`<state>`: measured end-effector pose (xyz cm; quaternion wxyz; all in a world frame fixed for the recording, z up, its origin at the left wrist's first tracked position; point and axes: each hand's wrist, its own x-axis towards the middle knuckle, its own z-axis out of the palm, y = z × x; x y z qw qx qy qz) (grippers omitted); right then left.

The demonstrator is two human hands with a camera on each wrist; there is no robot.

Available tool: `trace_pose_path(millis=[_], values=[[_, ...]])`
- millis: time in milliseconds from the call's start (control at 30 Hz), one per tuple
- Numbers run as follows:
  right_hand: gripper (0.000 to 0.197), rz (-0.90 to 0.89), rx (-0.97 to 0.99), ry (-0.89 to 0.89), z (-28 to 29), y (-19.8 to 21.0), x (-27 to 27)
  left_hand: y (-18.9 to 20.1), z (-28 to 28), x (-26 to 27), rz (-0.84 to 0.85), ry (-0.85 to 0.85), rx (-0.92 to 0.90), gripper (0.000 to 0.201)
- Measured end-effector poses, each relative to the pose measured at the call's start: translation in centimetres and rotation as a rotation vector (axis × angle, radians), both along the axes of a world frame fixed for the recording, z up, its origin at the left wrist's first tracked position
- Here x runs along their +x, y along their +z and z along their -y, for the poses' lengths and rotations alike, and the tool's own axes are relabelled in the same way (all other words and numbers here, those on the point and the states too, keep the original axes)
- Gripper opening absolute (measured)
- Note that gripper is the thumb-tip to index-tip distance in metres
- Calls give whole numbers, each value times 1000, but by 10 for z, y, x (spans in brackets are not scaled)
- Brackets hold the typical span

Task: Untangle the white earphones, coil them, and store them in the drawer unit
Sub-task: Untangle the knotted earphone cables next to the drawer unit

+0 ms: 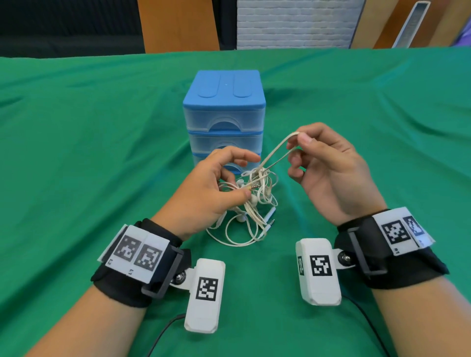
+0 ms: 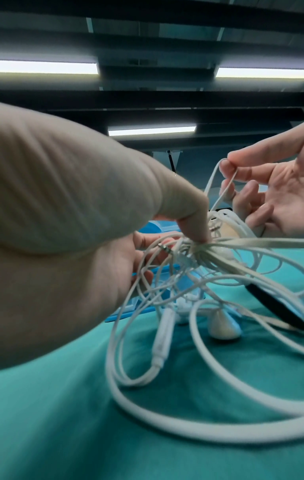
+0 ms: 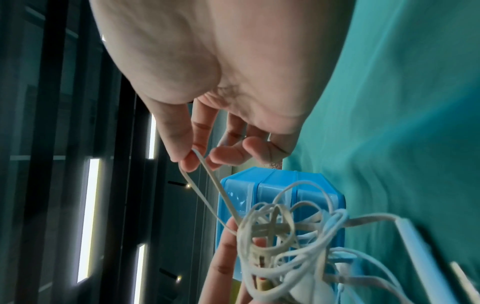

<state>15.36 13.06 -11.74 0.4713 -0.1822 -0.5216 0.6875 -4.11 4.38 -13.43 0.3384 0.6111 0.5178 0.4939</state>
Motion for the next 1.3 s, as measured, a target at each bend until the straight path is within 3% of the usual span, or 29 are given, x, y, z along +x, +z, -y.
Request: trace_pose_path(millis=[100, 267, 467, 533, 600, 700, 833, 933, 1033, 1233, 1300], values=[[16, -35, -23, -16, -2, -1, 1, 1, 0, 1, 9, 22, 0, 50], [12, -216, -120, -13, -5, 0, 3, -1, 1, 2, 4, 38, -27, 43], [19, -224, -242, -52, -8, 0, 9, -4, -2, 1, 3, 95, -30, 21], [25, -159, -196, -122, -9, 0, 6, -5, -3, 1, -11, 138, -6, 13], [29, 4, -32, -268, -9, -2, 1, -5, -3, -1, 8, 168, 11, 9], [11, 183, 230, -398, -5, -3, -6, -4, -3, -3, 41, 188, 26, 9], [14, 243, 468, -279, 0, -2, -5, -3, -2, 0, 39, 193, 51, 9], [12, 509, 615, -138, 4, -3, -6, -1, -1, 3, 50, 191, 81, 8], [12, 658, 640, -148, 0, -11, -9, 0, -1, 3, 93, 195, 89, 7], [7, 589, 545, -136, -5, -16, -12, 1, -1, 3, 189, 202, 100, 5], [6, 552, 488, -138, -7, -16, -12, 1, -2, 0, 247, 227, 92, 17]])
